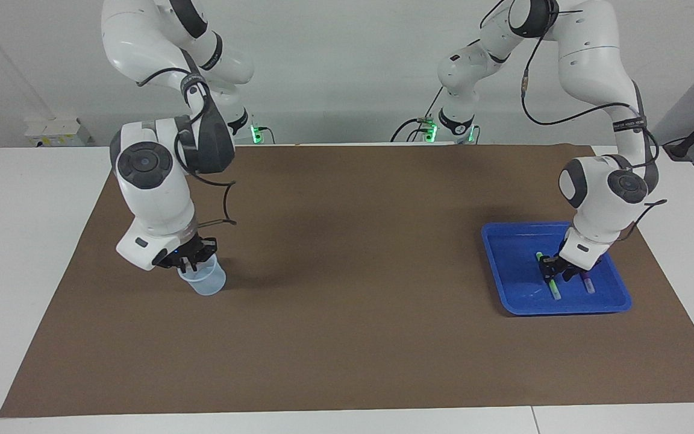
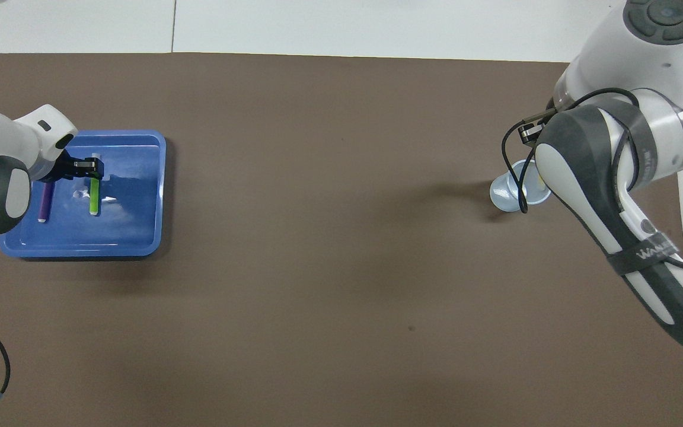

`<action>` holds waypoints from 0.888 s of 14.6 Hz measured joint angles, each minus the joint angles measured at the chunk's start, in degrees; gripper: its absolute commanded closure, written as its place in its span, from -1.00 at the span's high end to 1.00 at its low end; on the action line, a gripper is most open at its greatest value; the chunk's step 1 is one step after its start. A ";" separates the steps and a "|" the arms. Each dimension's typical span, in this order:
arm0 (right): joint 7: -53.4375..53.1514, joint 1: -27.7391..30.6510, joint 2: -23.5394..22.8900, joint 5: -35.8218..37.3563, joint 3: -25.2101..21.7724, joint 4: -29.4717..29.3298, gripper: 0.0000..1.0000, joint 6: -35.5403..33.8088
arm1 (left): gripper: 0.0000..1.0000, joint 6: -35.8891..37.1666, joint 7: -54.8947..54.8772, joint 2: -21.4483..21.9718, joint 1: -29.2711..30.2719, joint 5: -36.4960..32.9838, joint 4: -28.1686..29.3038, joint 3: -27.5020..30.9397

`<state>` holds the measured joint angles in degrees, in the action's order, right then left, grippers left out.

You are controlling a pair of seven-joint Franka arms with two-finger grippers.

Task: Right arm passes pens to left for tray arrangement
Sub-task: 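Carry the yellow pen toward the left gripper while the left gripper approaches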

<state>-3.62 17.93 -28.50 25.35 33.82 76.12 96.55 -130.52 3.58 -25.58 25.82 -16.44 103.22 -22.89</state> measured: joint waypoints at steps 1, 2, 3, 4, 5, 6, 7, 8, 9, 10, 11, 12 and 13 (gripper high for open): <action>0.00 0.51 1.04 -1.08 0.01 -0.17 -1.00 0.00 | 0.59 0.38 0.00 0.00 0.00 0.01 -0.37 -0.04; 0.00 1.31 2.18 -2.94 0.01 -0.35 -1.00 -0.02 | 0.64 0.72 0.00 0.00 0.00 0.37 -0.62 -0.11; 0.07 2.21 3.47 -4.74 0.01 -0.47 -1.00 -0.03 | 0.66 1.33 0.06 0.03 0.00 1.78 -0.91 -0.24; 0.25 2.87 4.74 -5.72 0.03 -0.58 -1.00 -0.04 | 0.71 2.85 0.06 0.22 -0.01 4.48 -1.26 -0.43; 0.33 3.12 5.82 -6.23 0.04 -0.66 -1.00 -0.05 | 0.75 5.05 0.05 0.64 -0.04 7.16 -1.87 -0.72; 0.32 3.08 6.83 -6.42 0.13 -0.69 -1.00 -0.05 | 0.76 7.77 0.05 1.33 -0.14 9.13 -2.63 -1.07; -0.12 2.88 7.66 -6.57 0.26 -0.69 -1.00 -0.06 | 0.76 10.39 0.34 2.19 -0.42 10.12 -3.37 -1.38; -1.54 2.63 8.21 -6.85 0.57 -0.69 -1.00 -0.07 | 0.78 12.98 1.40 3.15 -0.85 10.80 -3.89 -1.57; -4.12 2.53 8.46 -7.48 1.29 -0.68 -1.00 -0.07 | 0.78 15.47 3.08 4.09 -1.09 11.93 -4.13 -2.10; -7.38 2.45 8.50 -8.55 2.01 -0.68 -1.00 0.04 | 0.77 17.83 4.94 4.94 -1.31 13.78 -4.28 -2.84; -10.78 2.29 8.49 -9.88 2.52 -0.67 -1.00 0.46 | 0.76 20.19 7.13 5.77 -1.61 15.86 -4.59 -3.42; -14.02 2.05 8.49 -11.59 2.82 -0.66 -1.00 1.30 | 0.75 22.65 9.48 6.47 -1.88 17.63 -4.98 -3.86; -17.13 1.92 8.48 -13.23 3.25 -0.66 -1.00 2.14 | 0.74 24.80 11.80 6.98 -2.30 18.97 -5.43 -3.92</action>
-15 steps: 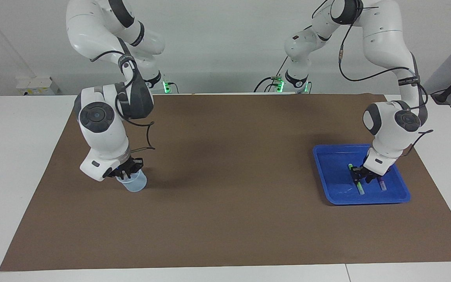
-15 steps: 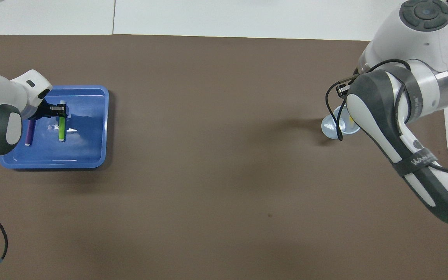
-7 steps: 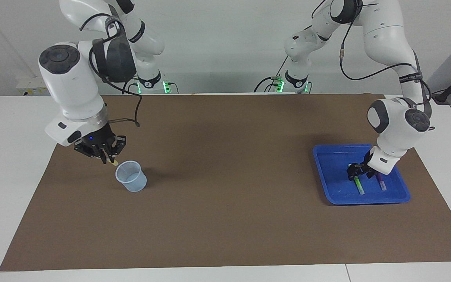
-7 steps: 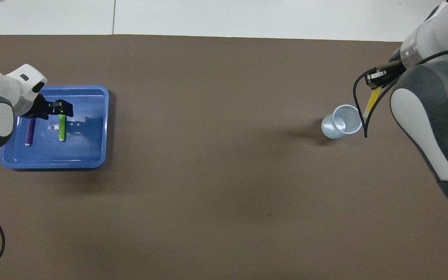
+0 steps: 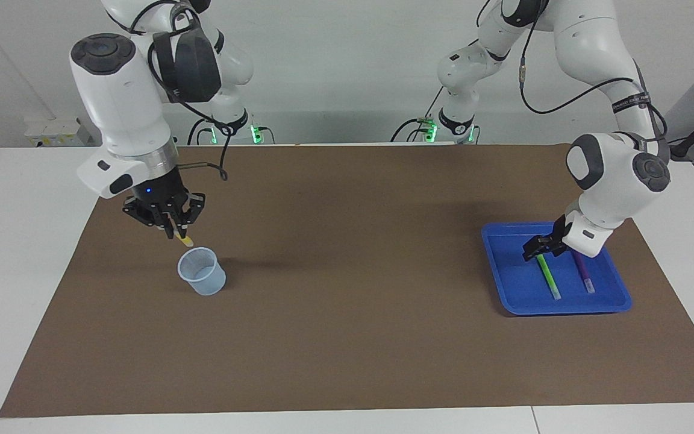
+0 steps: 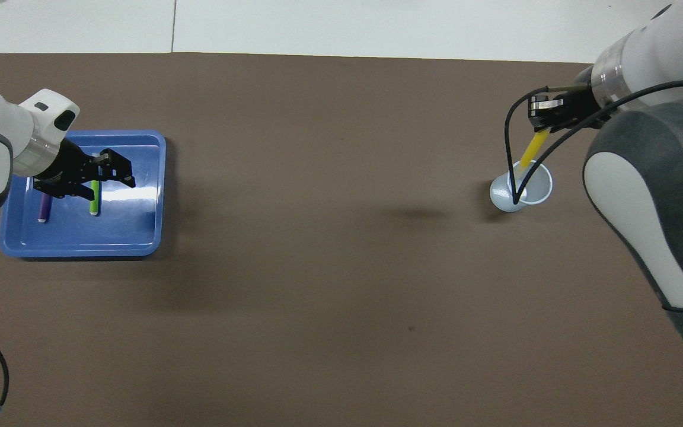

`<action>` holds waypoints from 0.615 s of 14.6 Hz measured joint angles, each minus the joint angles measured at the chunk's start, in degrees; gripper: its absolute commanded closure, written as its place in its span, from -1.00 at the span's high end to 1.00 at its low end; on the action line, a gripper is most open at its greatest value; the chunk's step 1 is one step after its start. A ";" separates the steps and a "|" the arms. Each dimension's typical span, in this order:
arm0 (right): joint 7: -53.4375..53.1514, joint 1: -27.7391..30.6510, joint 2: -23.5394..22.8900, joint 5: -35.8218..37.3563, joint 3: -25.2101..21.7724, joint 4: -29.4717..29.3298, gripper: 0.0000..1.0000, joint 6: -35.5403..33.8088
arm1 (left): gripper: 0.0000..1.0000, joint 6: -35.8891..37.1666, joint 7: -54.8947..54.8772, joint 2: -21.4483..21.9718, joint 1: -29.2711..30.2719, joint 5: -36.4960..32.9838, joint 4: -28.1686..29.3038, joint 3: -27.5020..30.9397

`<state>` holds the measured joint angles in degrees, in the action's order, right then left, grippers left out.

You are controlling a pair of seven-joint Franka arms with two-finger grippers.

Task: Right arm passes pens to left for tray arrangement
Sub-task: 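Carry the yellow pen toward the left gripper while the left gripper approaches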

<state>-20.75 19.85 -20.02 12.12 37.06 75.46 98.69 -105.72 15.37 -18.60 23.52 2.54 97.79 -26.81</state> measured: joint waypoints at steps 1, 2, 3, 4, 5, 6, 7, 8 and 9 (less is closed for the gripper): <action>-3.31 -0.03 0.00 -1.41 0.61 0.00 -1.00 0.73 | 0.73 1.84 2.25 0.36 -0.34 1.32 -0.34 -0.04; -6.58 -0.11 -0.01 -2.88 1.26 0.00 -1.00 1.45 | 0.72 3.14 4.30 0.56 -0.68 2.52 -0.55 -0.06; -9.76 -0.48 -0.01 -4.43 1.74 0.00 -1.00 2.34 | 0.72 4.10 6.15 0.61 -0.87 3.36 -0.61 -0.22; -13.38 -1.30 -0.02 -5.67 1.96 0.01 -1.00 3.53 | 0.72 5.12 8.13 0.60 -0.94 4.21 -0.62 -0.45; -17.37 -2.44 -0.03 -6.46 2.09 0.02 -1.00 4.89 | 0.72 6.23 10.41 0.60 -0.95 6.01 -0.63 -0.71; -21.68 -3.89 -0.04 -6.69 2.14 0.08 -1.00 6.43 | 0.72 7.47 13.15 0.60 -0.97 8.81 -0.65 -0.91; -26.29 -5.45 -0.04 -6.72 2.16 0.19 -1.00 7.94 | 0.72 8.62 16.15 0.63 -1.00 11.94 -0.68 -1.12; -30.87 -6.96 -0.05 -6.72 2.20 0.32 -1.00 9.12 | 0.72 9.44 19.20 0.69 -1.07 14.65 -0.71 -1.46; -35.01 -8.28 -0.05 -6.72 2.21 0.41 -1.00 9.96 | 0.70 9.96 22.10 0.80 -1.28 16.37 -0.71 -1.98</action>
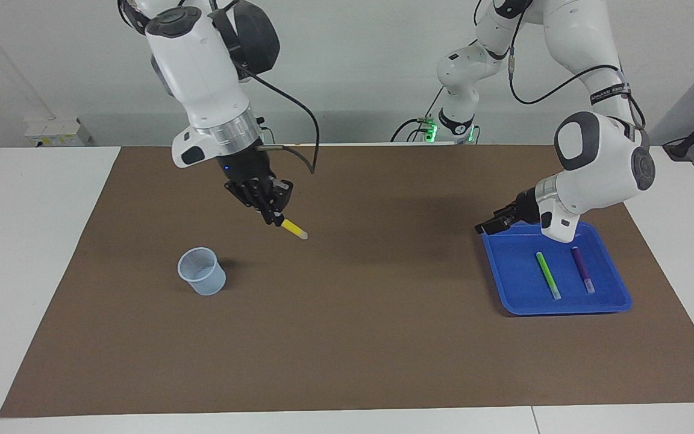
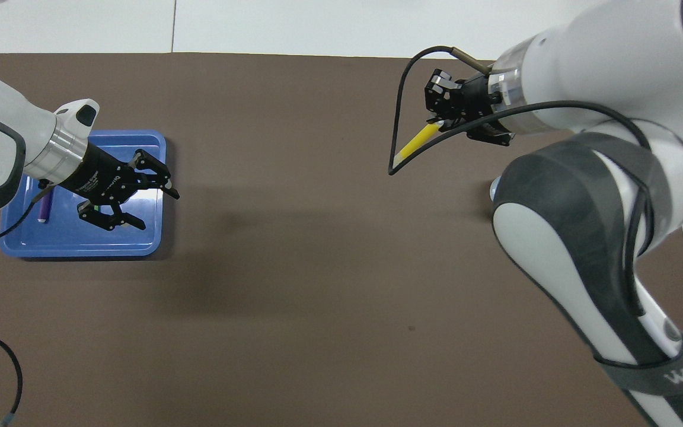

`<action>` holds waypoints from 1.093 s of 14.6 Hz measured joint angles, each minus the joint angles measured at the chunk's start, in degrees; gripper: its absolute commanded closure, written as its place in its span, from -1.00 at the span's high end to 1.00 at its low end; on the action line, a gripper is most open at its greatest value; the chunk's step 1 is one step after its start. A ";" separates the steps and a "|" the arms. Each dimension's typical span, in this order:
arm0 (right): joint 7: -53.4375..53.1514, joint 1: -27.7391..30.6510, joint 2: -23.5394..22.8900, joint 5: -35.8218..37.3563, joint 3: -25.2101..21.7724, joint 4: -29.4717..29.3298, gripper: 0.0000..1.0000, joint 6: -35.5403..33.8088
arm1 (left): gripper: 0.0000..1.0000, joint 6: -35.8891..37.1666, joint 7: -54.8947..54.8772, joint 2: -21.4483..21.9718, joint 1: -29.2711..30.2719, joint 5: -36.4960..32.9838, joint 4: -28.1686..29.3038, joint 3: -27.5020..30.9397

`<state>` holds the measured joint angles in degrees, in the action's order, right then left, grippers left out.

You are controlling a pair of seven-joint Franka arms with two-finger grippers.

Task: Right arm passes pens to left for tray arrangement
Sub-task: 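Carry the yellow pen toward the left gripper while the left gripper approaches, then close the left gripper on the yellow pen held by the right gripper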

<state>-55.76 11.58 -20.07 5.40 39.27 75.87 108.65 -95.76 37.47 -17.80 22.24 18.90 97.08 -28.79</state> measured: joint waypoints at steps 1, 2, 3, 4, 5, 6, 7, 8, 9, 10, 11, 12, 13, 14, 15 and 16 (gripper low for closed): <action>-3.58 -1.06 0.00 0.00 0.02 0.06 -1.00 0.60 | 0.70 0.20 2.79 0.11 -0.25 0.94 0.00 -0.74; -6.71 -1.93 0.00 0.00 0.03 0.07 -1.00 0.96 | 0.69 0.30 5.74 0.23 -0.37 2.00 0.00 -1.77; -9.64 -2.65 -0.01 -0.01 0.05 0.12 -1.00 1.74 | 0.69 0.31 8.47 0.37 -0.52 3.70 0.00 -2.56; -12.76 -3.40 -0.01 -0.04 0.06 0.28 -1.00 2.96 | 0.69 0.31 11.08 0.55 -0.81 5.82 -0.01 -2.91; -16.34 -4.22 -0.02 -0.07 0.07 0.60 -1.00 4.48 | 0.69 0.31 13.53 0.69 -1.05 7.96 -0.01 -3.06; -20.12 -5.13 -0.07 -0.08 0.09 0.96 -1.00 5.96 | 0.69 0.31 15.65 0.75 -1.19 9.73 -0.01 -3.19; -24.21 -6.14 -0.11 -0.08 0.10 1.31 -1.00 7.16 | 0.69 0.31 17.66 0.75 -1.38 11.51 -0.01 -3.21; -28.17 -7.11 -0.12 -0.08 0.11 1.57 -1.00 7.76 | 0.69 0.27 19.37 0.76 -1.57 13.16 -0.01 -3.24; -31.56 -7.94 -0.12 -0.08 0.11 1.71 -1.00 7.97 | 0.69 0.15 20.93 0.75 -1.69 14.68 -0.01 -3.38; -34.32 -8.54 -0.12 -0.08 0.12 1.77 -1.00 8.06 | 0.69 -0.08 22.58 0.76 -1.71 16.06 -0.01 -3.66; -36.71 -8.95 -0.12 -0.25 0.12 1.80 -1.00 8.12 | 0.69 -0.47 24.23 0.76 -1.73 17.48 -0.03 -3.95; -38.99 -9.14 -0.12 -1.13 0.12 1.83 -1.00 8.21 | 0.69 -1.05 25.69 0.76 -1.73 18.96 -0.05 -4.21; -40.94 -9.16 -0.12 -2.59 0.12 1.84 -1.00 8.32 | 0.69 -1.67 27.28 0.76 -1.74 20.65 -0.08 -4.54; -42.61 -9.13 -0.12 -3.66 0.11 1.84 -1.00 8.41 | 0.68 -2.54 29.12 0.77 -1.74 22.37 -0.15 -4.86; -44.00 -9.11 -0.12 -4.29 0.11 1.84 -1.00 8.43 | 0.66 -3.56 31.05 0.77 -1.75 24.04 -0.22 -5.10; -45.27 -9.11 -0.12 -4.59 0.11 1.84 -1.00 8.43 | 0.63 -4.34 32.80 0.77 -1.75 25.65 -0.33 -5.19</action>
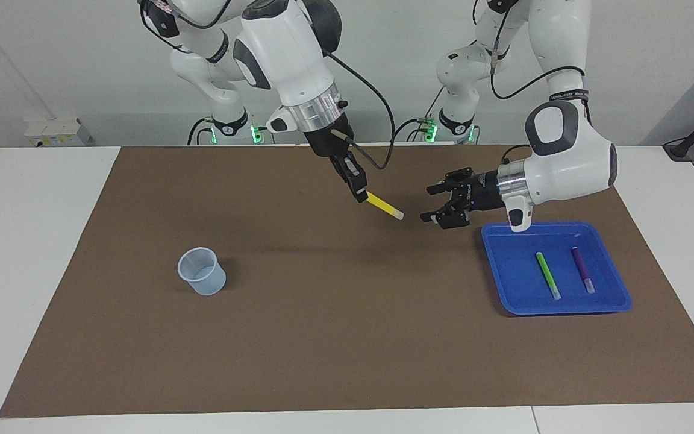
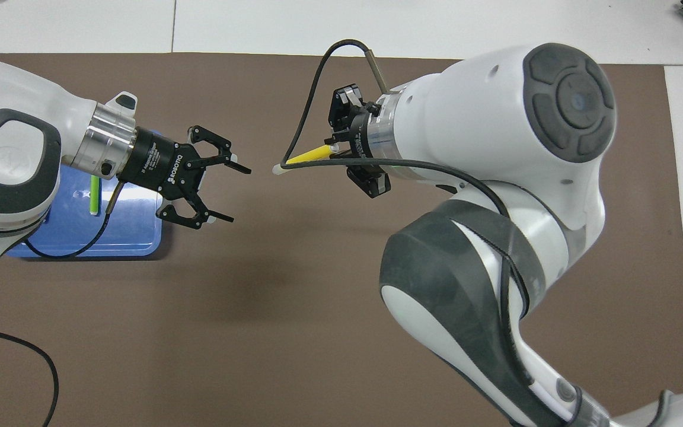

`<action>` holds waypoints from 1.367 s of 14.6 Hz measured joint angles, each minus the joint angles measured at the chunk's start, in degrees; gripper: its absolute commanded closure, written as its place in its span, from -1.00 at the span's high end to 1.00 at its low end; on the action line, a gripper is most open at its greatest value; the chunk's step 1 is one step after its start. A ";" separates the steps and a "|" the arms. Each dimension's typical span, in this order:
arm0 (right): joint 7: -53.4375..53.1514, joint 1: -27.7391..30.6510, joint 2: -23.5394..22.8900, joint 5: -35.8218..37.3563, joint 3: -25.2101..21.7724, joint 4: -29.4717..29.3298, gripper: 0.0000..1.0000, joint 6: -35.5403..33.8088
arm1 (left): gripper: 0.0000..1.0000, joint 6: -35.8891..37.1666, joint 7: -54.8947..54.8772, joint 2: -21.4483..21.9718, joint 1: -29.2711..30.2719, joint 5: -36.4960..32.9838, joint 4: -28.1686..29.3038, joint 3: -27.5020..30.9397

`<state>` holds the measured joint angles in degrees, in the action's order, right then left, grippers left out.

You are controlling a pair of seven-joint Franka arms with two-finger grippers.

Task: Right arm passes pens to left for tray arrangement
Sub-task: 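Close the left gripper on the yellow pen held by the right gripper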

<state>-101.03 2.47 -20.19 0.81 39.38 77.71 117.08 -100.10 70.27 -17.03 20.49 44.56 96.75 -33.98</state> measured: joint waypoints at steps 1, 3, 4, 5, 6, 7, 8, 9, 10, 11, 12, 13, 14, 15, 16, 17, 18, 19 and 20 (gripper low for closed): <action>-0.96 0.00 0.00 -0.46 0.00 0.00 -1.00 0.00 | 0.62 -0.49 1.22 0.00 0.00 1.34 -0.13 -0.01; -1.63 0.00 0.00 -2.10 0.00 0.09 -1.00 0.00 | 0.59 -1.45 3.19 0.00 0.01 3.52 -0.47 -0.01; -1.68 0.00 0.00 -2.66 0.00 0.19 -1.00 0.00 | 0.57 -1.74 4.16 0.00 0.01 4.10 -0.59 -0.01; -1.71 -0.01 0.00 -2.83 0.00 0.36 -1.00 0.00 | 0.57 -1.95 5.33 -0.01 0.01 4.39 -0.84 0.00; -1.75 -0.04 0.00 -2.85 0.00 0.54 -1.00 0.00 | 0.56 -2.09 7.03 -0.02 0.01 4.58 -1.42 -0.05; -1.98 -0.07 0.00 -2.87 0.04 0.70 -1.00 0.00 | 0.56 -2.34 9.40 -0.01 -0.04 4.67 -2.19 -0.35; -2.44 -0.11 0.00 -2.87 0.10 0.83 -1.00 0.00 | 0.56 -3.29 12.20 -0.01 -0.28 4.70 -2.87 -0.97; -2.82 -0.17 0.00 -2.87 0.18 0.94 -1.00 0.00 | 0.56 -4.91 14.95 -0.01 -0.87 4.70 -3.36 -1.65; -3.02 -0.26 0.00 -2.87 0.25 1.11 -1.00 0.00 | 0.56 -6.46 17.17 0.00 -1.70 4.70 -3.63 -2.30; -3.08 -0.38 0.00 -2.87 0.29 1.33 -1.00 0.00 | 0.54 -7.55 18.31 0.01 -2.56 4.70 -3.73 -2.65; -3.09 -0.48 0.01 -2.87 0.30 1.58 -1.00 0.00 | 0.50 -8.40 18.81 0.01 -3.24 4.70 -3.74 -2.74; -3.09 -0.56 0.03 -2.87 0.31 1.83 -1.00 0.00 | 0.36 -9.00 18.90 0.01 -3.58 4.70 -3.73 -2.73; -3.09 -0.60 0.03 -2.87 0.32 2.01 -1.00 0.00 | 0.22 -9.26 18.91 0.01 -3.63 4.70 -3.72 -2.73; -3.09 -0.61 0.05 -2.87 0.34 2.13 -1.00 0.00 | 0.15 -9.29 18.91 0.00 -3.63 4.67 -3.72 -2.71; -3.09 -0.61 0.09 -2.87 0.35 2.26 -1.00 0.00 | 0.14 -9.28 18.81 0.01 -3.66 4.24 -3.68 -2.72; -3.09 -0.61 0.14 -2.87 0.36 2.39 -1.00 0.00 | 0.16 -9.28 18.50 0.01 -3.68 3.12 -3.60 -2.72; -3.09 -0.61 0.17 -2.87 0.36 2.55 -1.00 0.00 | 0.18 -9.27 18.17 0.00 -3.68 1.43 -3.47 -2.71; -3.09 -0.61 0.20 -2.87 0.37 2.68 -1.00 0.00 | 0.18 -9.25 17.82 0.00 -3.67 0.13 -3.29 -2.69; -3.09 -0.61 0.21 -2.87 0.38 2.75 -1.00 0.00 | 0.19 -9.24 17.51 0.00 -3.66 -0.58 -3.06 -2.68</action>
<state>-104.12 1.85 -19.98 -2.06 39.77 80.46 117.08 -109.35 87.78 -17.03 16.83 43.98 93.69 -36.66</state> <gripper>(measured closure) 0.824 0.410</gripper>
